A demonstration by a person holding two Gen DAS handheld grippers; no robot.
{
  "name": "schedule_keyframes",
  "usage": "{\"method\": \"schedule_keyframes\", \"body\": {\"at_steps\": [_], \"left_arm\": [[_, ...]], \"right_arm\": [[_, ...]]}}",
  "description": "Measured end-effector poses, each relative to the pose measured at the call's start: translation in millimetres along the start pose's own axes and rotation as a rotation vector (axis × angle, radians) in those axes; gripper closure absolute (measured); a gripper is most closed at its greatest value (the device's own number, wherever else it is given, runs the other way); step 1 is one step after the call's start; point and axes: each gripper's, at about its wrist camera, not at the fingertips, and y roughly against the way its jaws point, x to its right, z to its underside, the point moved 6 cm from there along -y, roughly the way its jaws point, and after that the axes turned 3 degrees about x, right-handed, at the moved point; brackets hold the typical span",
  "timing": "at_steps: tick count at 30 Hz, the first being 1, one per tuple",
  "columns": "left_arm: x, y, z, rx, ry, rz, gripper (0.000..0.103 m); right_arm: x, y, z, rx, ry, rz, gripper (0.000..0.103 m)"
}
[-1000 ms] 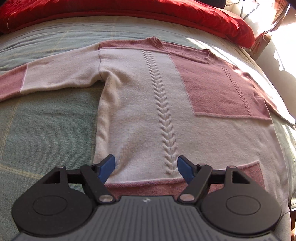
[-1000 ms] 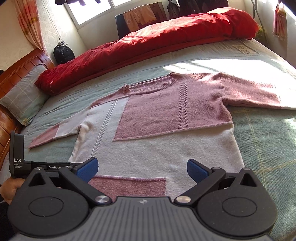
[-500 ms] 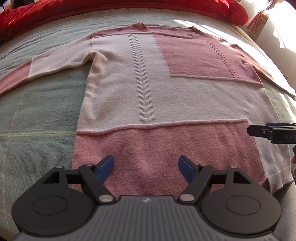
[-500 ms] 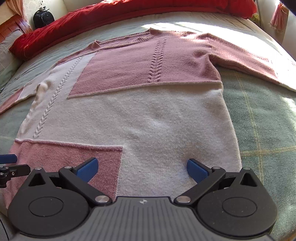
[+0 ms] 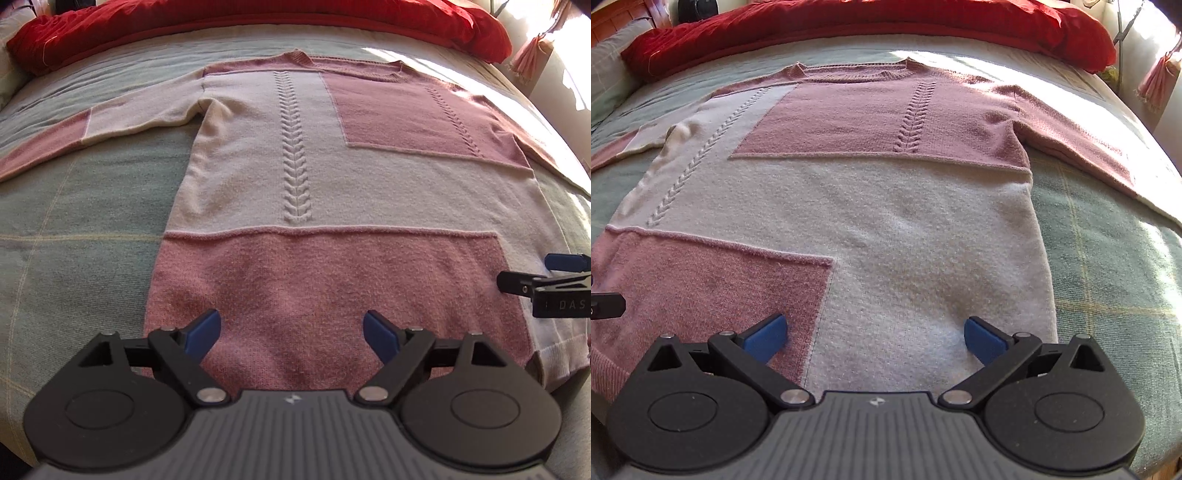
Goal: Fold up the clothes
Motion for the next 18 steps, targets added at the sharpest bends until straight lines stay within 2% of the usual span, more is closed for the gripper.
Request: {"method": "schedule_keyframes", "body": {"at_steps": [4, 7, 10, 13, 16, 18], "left_arm": [[-3.8, -0.2, -11.9, 0.021, -0.008, -0.06, 0.019], [-9.8, -6.9, -18.7, 0.005, 0.041, -0.093, 0.019], [-14.8, -12.5, -24.8, -0.009, 0.067, -0.126, 0.019], [-17.9, -18.2, -31.6, -0.021, 0.045, -0.156, 0.019], [-19.2, -24.1, -39.3, -0.029, 0.04, -0.168, 0.019], [-18.3, -28.1, -44.9, -0.028, 0.046, -0.16, 0.019]], "right_arm": [[-0.5, 2.6, -36.8, 0.148, 0.068, 0.065, 0.0], [0.9, -15.5, -73.7, 0.193, 0.08, 0.042, 0.0], [8.7, -49.6, -107.2, 0.195, 0.056, 0.042, 0.0], [19.3, -81.3, -127.8, 0.179, 0.016, 0.044, 0.0], [36.0, -103.7, -126.1, 0.125, -0.077, -0.011, 0.0], [44.7, -101.0, -117.5, 0.149, -0.103, -0.02, 0.0]]}}
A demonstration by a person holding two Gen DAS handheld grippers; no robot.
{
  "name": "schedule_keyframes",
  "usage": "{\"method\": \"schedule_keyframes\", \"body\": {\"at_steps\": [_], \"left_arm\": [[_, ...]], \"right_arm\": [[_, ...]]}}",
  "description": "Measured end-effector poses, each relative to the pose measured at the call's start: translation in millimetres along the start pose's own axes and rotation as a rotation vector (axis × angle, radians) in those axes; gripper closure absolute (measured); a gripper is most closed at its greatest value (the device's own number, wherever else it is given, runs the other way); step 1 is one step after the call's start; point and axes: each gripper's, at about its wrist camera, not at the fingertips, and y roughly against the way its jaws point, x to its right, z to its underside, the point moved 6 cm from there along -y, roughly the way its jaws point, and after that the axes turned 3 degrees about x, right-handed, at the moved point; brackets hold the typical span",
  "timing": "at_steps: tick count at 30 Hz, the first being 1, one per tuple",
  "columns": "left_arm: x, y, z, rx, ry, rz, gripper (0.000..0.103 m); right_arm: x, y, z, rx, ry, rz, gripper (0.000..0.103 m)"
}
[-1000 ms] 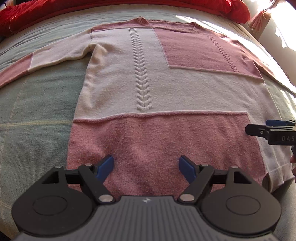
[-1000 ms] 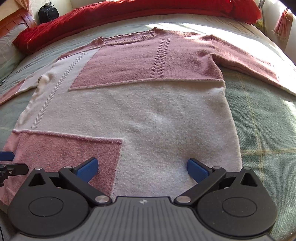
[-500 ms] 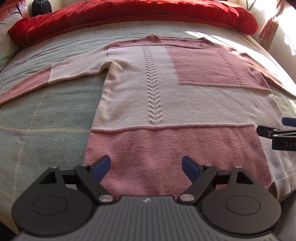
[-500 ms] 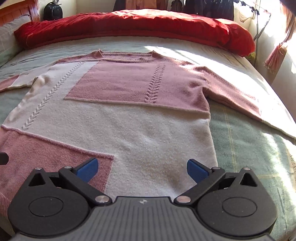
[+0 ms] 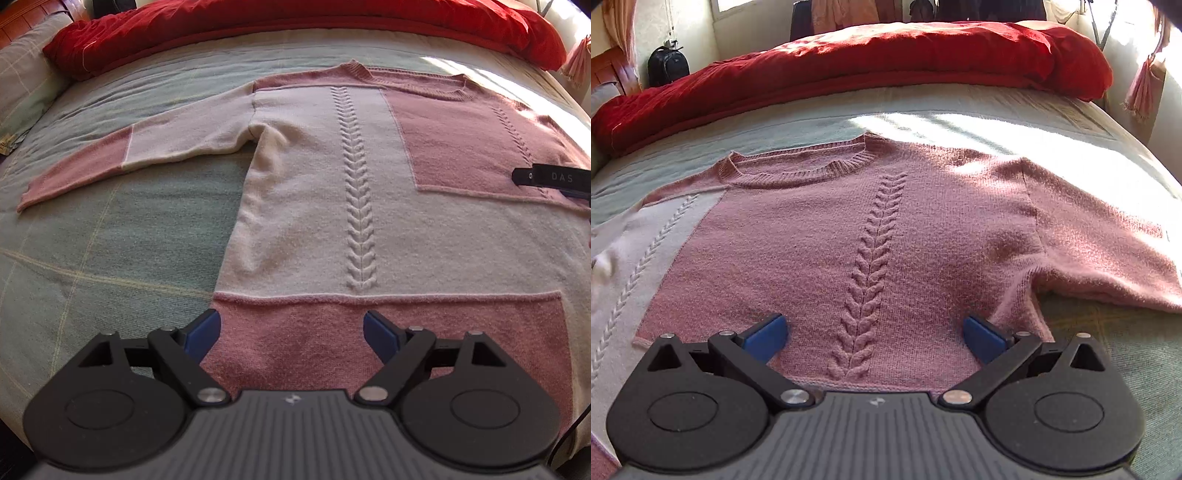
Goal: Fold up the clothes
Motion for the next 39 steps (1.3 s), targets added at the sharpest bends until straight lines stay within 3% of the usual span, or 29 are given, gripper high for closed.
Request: {"method": "schedule_keyframes", "body": {"at_steps": [9, 13, 16, 19, 23, 29, 31, 35, 39], "left_arm": [[21.4, -3.5, -8.1, 0.019, -0.005, 0.046, 0.019], [17.4, 10.0, -3.7, 0.023, -0.009, 0.044, 0.019], [11.1, 17.0, -4.0, 0.034, -0.007, 0.037, 0.019], [7.2, 16.8, -5.9, 0.038, 0.009, 0.023, 0.019], [11.5, 16.8, -4.9, 0.041, 0.017, 0.044, 0.019], [8.0, 10.7, -3.1, 0.026, 0.029, 0.043, 0.019], [5.1, 6.5, -4.1, 0.016, 0.038, 0.037, 0.019], [6.1, -0.3, -6.8, 0.014, 0.014, 0.03, 0.019], [13.3, -4.4, -11.5, 0.029, 0.001, 0.061, 0.019]], "right_arm": [[-4.9, 39.3, 0.9, 0.032, -0.038, 0.011, 0.0], [3.2, 19.1, 17.9, -0.014, 0.005, 0.113, 0.0], [4.0, 35.6, 23.7, -0.035, -0.012, 0.126, 0.0], [-3.2, 50.8, 26.5, -0.008, -0.048, 0.08, 0.0], [-10.2, 46.6, 19.4, 0.031, 0.011, 0.099, 0.0], [-0.4, 16.8, -20.3, 0.088, 0.014, 0.11, 0.0], [10.0, -1.1, -20.4, 0.029, -0.019, 0.109, 0.0], [18.4, -5.7, -6.6, 0.002, 0.009, 0.09, 0.0], [16.3, 13.8, 0.2, -0.036, -0.001, 0.079, 0.0]]}}
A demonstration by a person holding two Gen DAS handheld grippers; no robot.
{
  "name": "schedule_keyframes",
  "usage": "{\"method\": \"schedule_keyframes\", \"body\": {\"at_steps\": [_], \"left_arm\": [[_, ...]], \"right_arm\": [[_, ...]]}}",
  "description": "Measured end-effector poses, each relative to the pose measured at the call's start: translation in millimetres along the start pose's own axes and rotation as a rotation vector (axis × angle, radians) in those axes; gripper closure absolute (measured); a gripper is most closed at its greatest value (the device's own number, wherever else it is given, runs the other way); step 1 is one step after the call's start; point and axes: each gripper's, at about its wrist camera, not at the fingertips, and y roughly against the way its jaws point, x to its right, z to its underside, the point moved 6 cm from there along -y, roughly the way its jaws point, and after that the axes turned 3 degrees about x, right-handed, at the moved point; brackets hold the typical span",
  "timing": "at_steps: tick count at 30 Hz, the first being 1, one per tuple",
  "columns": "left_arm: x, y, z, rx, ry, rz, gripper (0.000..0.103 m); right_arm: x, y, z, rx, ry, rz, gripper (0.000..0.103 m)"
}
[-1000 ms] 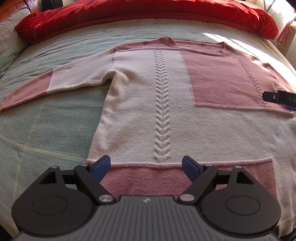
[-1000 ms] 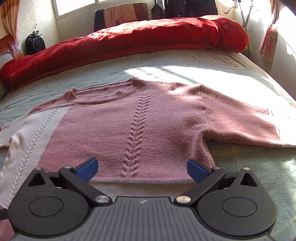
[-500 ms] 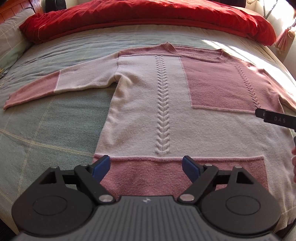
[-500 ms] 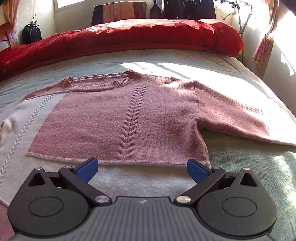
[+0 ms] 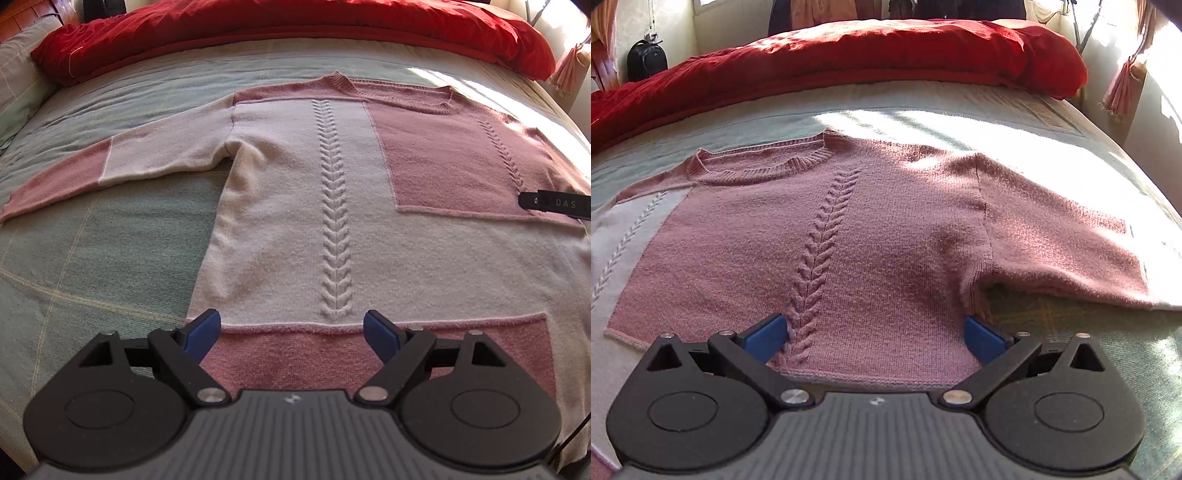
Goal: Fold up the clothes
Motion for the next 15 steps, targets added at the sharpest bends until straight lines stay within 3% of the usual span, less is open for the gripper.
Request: {"method": "schedule_keyframes", "body": {"at_steps": [7, 15], "left_arm": [[20.4, 5.5, 1.2, 0.017, -0.08, 0.035, 0.019], [44.9, 17.3, 20.8, 0.029, -0.195, 0.059, 0.019]], "right_arm": [[-21.7, 45.4, 22.7, -0.059, 0.078, -0.037, 0.0], [-24.5, 84.8, 42.3, -0.089, 0.036, -0.032, 0.0]]}}
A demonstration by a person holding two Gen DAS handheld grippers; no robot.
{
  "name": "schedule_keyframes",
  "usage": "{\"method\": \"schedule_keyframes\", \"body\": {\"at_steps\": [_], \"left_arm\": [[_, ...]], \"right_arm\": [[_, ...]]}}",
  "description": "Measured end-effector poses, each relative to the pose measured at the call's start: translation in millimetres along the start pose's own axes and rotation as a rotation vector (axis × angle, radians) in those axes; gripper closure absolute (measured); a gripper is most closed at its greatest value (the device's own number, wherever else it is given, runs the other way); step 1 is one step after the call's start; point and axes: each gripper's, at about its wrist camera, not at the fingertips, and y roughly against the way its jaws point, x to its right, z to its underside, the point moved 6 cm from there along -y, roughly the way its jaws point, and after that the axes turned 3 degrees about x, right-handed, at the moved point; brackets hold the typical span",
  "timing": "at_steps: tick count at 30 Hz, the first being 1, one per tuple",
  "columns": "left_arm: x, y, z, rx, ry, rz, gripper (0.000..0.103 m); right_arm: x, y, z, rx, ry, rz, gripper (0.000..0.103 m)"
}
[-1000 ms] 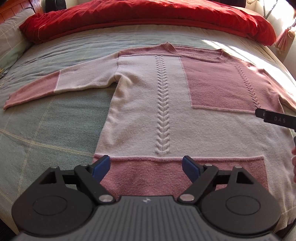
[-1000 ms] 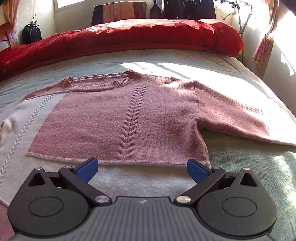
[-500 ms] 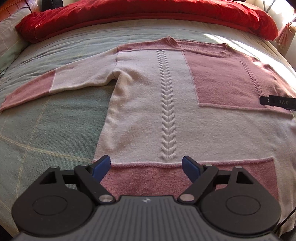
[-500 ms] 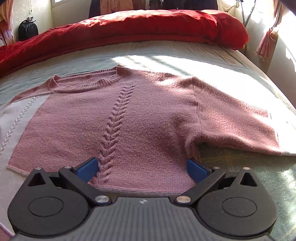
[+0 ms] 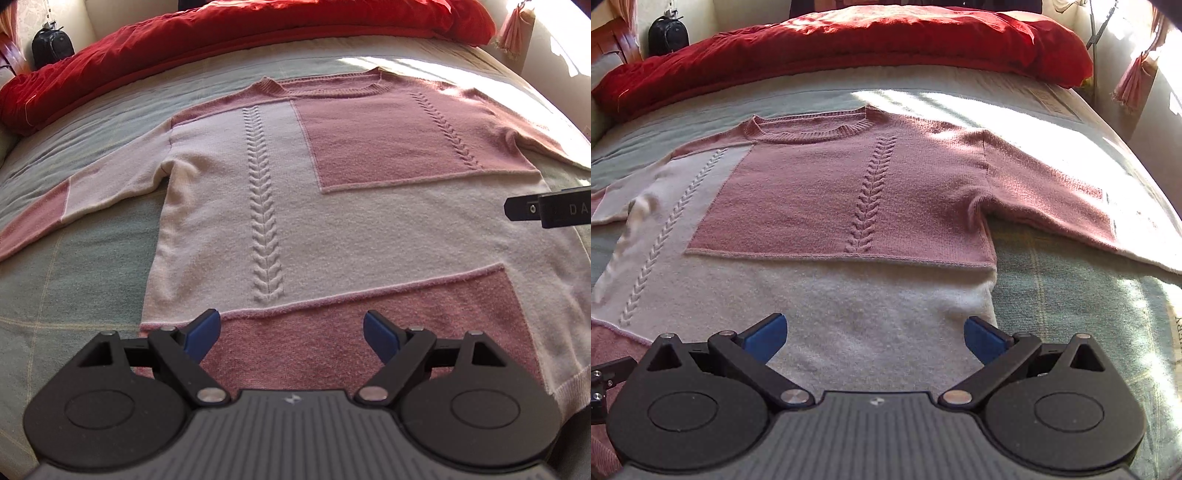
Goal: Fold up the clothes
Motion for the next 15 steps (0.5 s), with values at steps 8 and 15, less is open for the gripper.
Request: {"method": "schedule_keyframes", "body": {"at_steps": [8, 15], "left_arm": [[13.7, -7.7, 23.8, -0.04, -0.011, 0.045, 0.017], [13.7, 6.4, 47.2, -0.073, -0.03, 0.058, 0.014]], "right_arm": [[-0.6, 4.0, 27.8, -0.07, -0.051, -0.029, 0.0], [-2.6, 2.1, 62.8, -0.129, -0.049, -0.031, 0.0]]}}
